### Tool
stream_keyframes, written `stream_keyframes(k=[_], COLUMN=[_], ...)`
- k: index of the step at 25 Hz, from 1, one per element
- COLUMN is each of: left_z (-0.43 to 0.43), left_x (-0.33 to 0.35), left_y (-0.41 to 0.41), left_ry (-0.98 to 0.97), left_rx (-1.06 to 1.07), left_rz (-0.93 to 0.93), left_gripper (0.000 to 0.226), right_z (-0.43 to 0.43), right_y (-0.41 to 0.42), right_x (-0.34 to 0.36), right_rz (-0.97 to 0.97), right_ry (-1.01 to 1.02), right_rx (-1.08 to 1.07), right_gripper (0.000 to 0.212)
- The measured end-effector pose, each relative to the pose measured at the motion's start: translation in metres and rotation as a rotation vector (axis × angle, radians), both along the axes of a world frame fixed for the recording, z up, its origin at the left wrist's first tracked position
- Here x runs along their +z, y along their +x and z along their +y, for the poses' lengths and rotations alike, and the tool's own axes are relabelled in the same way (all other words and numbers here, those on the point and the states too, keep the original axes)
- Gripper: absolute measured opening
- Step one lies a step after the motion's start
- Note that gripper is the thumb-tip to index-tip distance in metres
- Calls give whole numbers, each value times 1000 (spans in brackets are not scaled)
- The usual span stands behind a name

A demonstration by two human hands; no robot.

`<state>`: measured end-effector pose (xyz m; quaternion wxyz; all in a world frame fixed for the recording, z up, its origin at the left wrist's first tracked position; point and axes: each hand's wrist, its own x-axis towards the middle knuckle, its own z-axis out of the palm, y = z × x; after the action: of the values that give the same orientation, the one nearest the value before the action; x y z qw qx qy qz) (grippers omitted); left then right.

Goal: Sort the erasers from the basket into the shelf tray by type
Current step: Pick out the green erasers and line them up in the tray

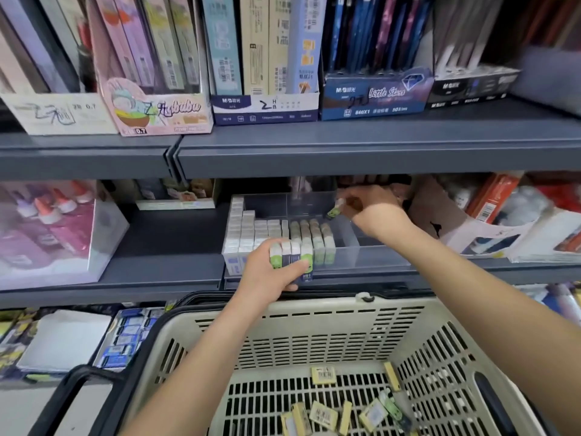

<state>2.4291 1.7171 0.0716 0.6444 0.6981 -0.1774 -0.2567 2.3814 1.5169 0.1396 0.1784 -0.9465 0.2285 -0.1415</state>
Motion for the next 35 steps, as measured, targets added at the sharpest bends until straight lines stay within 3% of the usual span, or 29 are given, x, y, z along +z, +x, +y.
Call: stream_keyframes(k=[10, 27, 35], left_z=[3, 4, 4], left_x=[-2, -6, -7], left_y=[1, 2, 3], left_ry=[-40, -69, -74], left_rx=[-40, -38, -53], left_rz=[28, 49, 50], left_gripper=[39, 41, 38], right_z=[11, 0, 8], right_y=[11, 24, 30], right_x=[8, -9, -29], right_rz=[126, 182, 299], right_ry=[-152, -2, -103], right_rx=[88, 55, 99], right_gripper=[22, 18, 22])
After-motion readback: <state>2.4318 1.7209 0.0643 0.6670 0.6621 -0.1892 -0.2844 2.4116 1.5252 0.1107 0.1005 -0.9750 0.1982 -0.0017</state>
